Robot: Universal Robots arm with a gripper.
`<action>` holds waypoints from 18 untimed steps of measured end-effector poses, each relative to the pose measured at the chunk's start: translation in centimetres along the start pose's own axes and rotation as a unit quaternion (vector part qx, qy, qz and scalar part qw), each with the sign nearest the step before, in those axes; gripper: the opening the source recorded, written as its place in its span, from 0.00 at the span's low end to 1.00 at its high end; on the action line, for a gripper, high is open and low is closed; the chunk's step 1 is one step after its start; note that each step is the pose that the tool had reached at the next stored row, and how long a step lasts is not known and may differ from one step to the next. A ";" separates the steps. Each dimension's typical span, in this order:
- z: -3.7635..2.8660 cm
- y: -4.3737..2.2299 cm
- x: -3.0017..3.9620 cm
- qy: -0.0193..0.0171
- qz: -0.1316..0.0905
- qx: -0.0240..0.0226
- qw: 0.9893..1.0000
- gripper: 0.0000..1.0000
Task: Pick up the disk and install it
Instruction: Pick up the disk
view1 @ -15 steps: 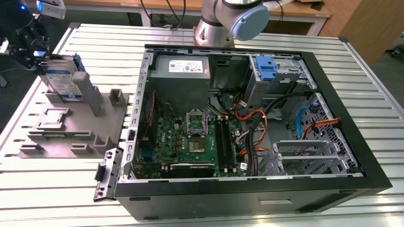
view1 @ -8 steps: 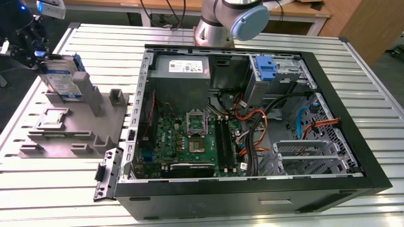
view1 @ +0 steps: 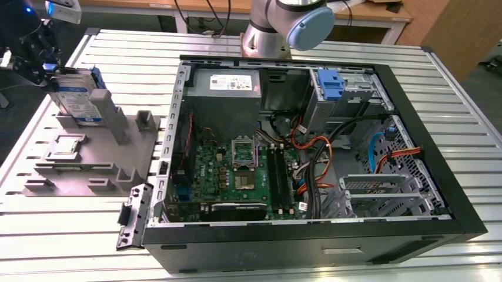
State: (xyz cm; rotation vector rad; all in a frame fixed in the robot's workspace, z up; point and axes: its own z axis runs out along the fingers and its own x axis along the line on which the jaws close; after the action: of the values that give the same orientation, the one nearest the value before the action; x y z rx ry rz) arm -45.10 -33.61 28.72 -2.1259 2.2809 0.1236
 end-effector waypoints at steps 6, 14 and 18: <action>0.00 0.00 0.02 0.000 0.000 0.000 1.000 0.38; -0.01 0.00 0.05 0.000 0.000 0.000 1.000 0.37; -0.01 0.00 0.07 0.000 0.000 0.000 1.000 0.37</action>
State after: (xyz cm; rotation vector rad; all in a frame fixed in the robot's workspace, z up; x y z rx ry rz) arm -45.11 -33.68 28.72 -2.1260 2.2810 0.1237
